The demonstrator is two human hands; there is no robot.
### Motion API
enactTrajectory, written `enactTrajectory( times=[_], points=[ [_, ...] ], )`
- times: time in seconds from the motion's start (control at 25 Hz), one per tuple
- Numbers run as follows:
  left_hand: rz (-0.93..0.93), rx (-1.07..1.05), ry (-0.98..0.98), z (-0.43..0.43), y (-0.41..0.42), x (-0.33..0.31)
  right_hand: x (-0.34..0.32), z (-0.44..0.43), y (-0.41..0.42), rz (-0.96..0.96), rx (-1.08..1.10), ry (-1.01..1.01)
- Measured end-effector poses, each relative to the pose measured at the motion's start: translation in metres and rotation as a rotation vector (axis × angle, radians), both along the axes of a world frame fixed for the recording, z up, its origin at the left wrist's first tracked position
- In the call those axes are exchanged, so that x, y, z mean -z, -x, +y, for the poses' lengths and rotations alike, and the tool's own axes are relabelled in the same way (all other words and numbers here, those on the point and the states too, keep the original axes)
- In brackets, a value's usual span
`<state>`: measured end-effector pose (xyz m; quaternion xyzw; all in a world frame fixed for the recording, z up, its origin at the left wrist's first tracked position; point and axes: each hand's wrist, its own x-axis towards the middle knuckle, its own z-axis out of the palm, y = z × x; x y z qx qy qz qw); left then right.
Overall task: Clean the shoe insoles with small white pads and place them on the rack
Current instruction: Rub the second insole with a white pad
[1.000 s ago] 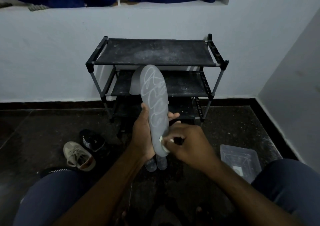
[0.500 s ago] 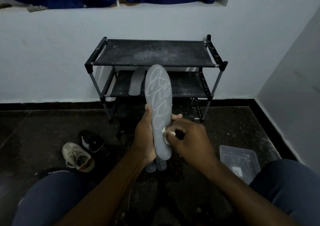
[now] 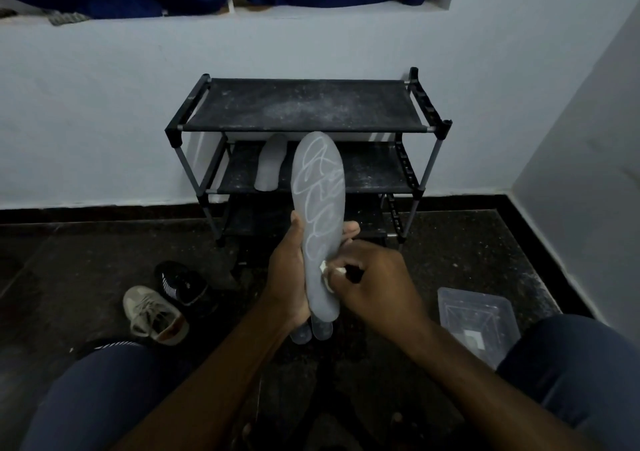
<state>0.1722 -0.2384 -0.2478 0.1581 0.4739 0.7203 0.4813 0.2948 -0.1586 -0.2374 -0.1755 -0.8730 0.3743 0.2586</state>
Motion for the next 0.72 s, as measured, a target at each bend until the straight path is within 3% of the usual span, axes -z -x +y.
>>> enactTrajectory(
  times=[0.12,0.28,0.48,0.64,0.72],
  points=[
    [-0.061,-0.006,-0.028,0.001,-0.007,0.001,-0.003,0.013,0.004,0.083,0.134,-0.025],
    [-0.006,-0.018,-0.028,0.000,0.000,0.005,-0.003,0.004,0.002,0.003,-0.045,-0.004],
    [-0.108,-0.029,-0.062,0.003,-0.005,0.007,-0.001,0.019,0.005,0.079,0.135,-0.004],
    [-0.074,-0.016,-0.059,0.002,-0.001,0.005,-0.001,0.007,0.005,0.036,-0.043,0.017],
    [-0.084,-0.005,-0.070,0.001,-0.002,0.005,0.001,0.015,0.004,0.027,0.015,0.018]
  ],
)
